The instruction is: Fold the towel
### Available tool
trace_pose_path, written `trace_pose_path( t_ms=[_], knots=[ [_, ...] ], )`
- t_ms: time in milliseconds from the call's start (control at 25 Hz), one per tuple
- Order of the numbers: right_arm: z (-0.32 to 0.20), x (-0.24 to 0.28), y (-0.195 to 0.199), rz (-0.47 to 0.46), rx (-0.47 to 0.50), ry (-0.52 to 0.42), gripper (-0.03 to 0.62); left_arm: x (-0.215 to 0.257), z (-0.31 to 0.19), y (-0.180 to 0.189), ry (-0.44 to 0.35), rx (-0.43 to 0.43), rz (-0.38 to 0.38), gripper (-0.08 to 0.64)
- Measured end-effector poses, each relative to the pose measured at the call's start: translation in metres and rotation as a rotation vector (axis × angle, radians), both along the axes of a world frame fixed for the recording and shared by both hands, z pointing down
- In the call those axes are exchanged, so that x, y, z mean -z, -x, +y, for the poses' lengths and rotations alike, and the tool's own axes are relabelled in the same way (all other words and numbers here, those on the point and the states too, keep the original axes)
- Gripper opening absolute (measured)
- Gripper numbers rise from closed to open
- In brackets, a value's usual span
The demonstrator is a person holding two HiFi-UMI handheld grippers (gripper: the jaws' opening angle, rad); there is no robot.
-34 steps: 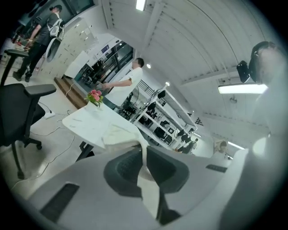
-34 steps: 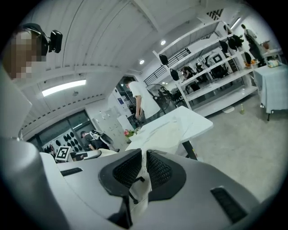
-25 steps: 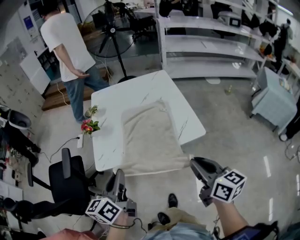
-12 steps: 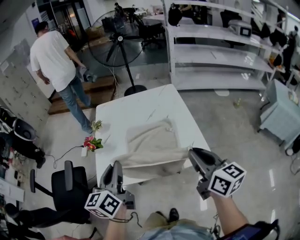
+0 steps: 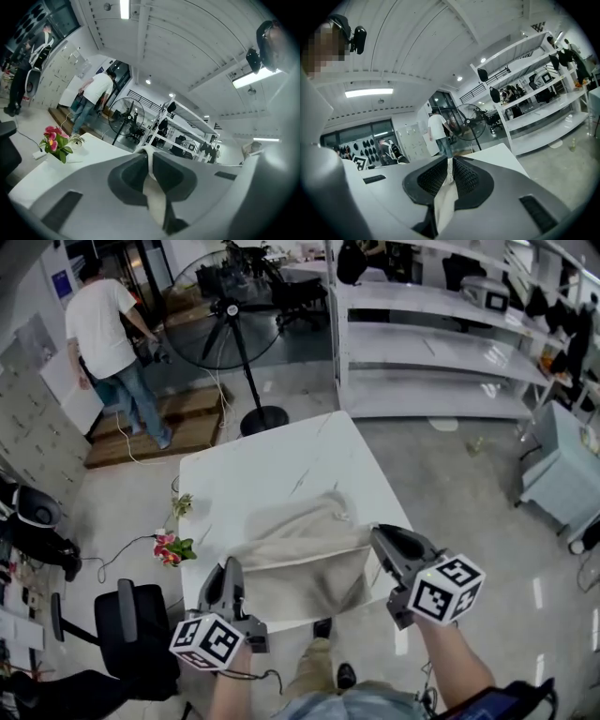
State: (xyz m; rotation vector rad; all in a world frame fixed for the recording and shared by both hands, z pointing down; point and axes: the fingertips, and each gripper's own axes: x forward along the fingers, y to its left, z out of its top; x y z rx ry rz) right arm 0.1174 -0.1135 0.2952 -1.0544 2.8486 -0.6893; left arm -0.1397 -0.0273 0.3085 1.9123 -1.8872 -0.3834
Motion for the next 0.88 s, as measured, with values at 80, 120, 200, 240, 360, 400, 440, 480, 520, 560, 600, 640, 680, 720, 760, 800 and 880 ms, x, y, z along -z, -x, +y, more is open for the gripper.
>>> trace_pose_path(
  t_ms=[80, 120, 200, 240, 360, 400, 440, 480, 520, 560, 600, 640, 680, 720, 760, 800, 880],
  knots=[
    [-0.020, -0.010, 0.009, 0.011, -0.011, 0.017, 0.051, -0.013, -0.019, 0.008, 0.021, -0.003, 0.009, 0.029],
    [-0.029, -0.016, 0.013, 0.018, -0.016, 0.028, 0.051, -0.020, -0.029, 0.012, 0.034, -0.005, 0.015, 0.029],
    [-0.047, -0.030, 0.020, 0.035, -0.028, 0.054, 0.051, -0.035, -0.048, 0.020, 0.065, -0.009, 0.024, 0.029],
    [-0.056, -0.039, 0.024, 0.044, -0.034, 0.067, 0.051, -0.045, -0.057, 0.023, 0.084, -0.013, 0.028, 0.029],
    [-0.085, -0.068, 0.036, 0.070, -0.052, 0.119, 0.051, -0.077, -0.087, 0.033, 0.147, -0.025, 0.046, 0.029],
    [-0.093, -0.079, 0.040, 0.080, -0.058, 0.142, 0.051, -0.089, -0.096, 0.037, 0.171, -0.027, 0.054, 0.029],
    [-0.102, -0.090, 0.043, 0.091, -0.063, 0.164, 0.051, -0.100, -0.105, 0.040, 0.193, -0.030, 0.061, 0.029],
    [-0.111, -0.101, 0.046, 0.102, -0.067, 0.182, 0.051, -0.111, -0.114, 0.043, 0.214, -0.033, 0.068, 0.029],
    [-0.119, -0.111, 0.049, 0.113, -0.070, 0.199, 0.051, -0.122, -0.122, 0.045, 0.235, -0.037, 0.073, 0.029],
    [-0.127, -0.122, 0.051, 0.123, -0.073, 0.215, 0.051, -0.134, -0.130, 0.047, 0.254, -0.042, 0.078, 0.029],
    [-0.134, -0.133, 0.053, 0.132, -0.075, 0.233, 0.052, -0.145, -0.137, 0.049, 0.273, -0.046, 0.083, 0.029],
    [-0.141, -0.144, 0.055, 0.141, -0.078, 0.252, 0.052, -0.158, -0.144, 0.051, 0.289, -0.049, 0.088, 0.029],
    [-0.148, -0.154, 0.057, 0.149, -0.080, 0.270, 0.052, -0.170, -0.150, 0.054, 0.303, -0.050, 0.095, 0.029],
    [-0.154, -0.164, 0.059, 0.157, -0.081, 0.288, 0.052, -0.180, -0.156, 0.057, 0.317, -0.051, 0.102, 0.031],
    [-0.159, -0.173, 0.060, 0.163, -0.080, 0.305, 0.052, -0.189, -0.161, 0.059, 0.335, -0.052, 0.110, 0.031],
    [-0.164, -0.181, 0.062, 0.167, -0.080, 0.322, 0.054, -0.196, -0.165, 0.060, 0.355, -0.054, 0.119, 0.038],
    [-0.173, -0.194, 0.065, 0.164, -0.074, 0.353, 0.061, -0.202, -0.174, 0.058, 0.382, -0.067, 0.142, 0.111]
  ],
)
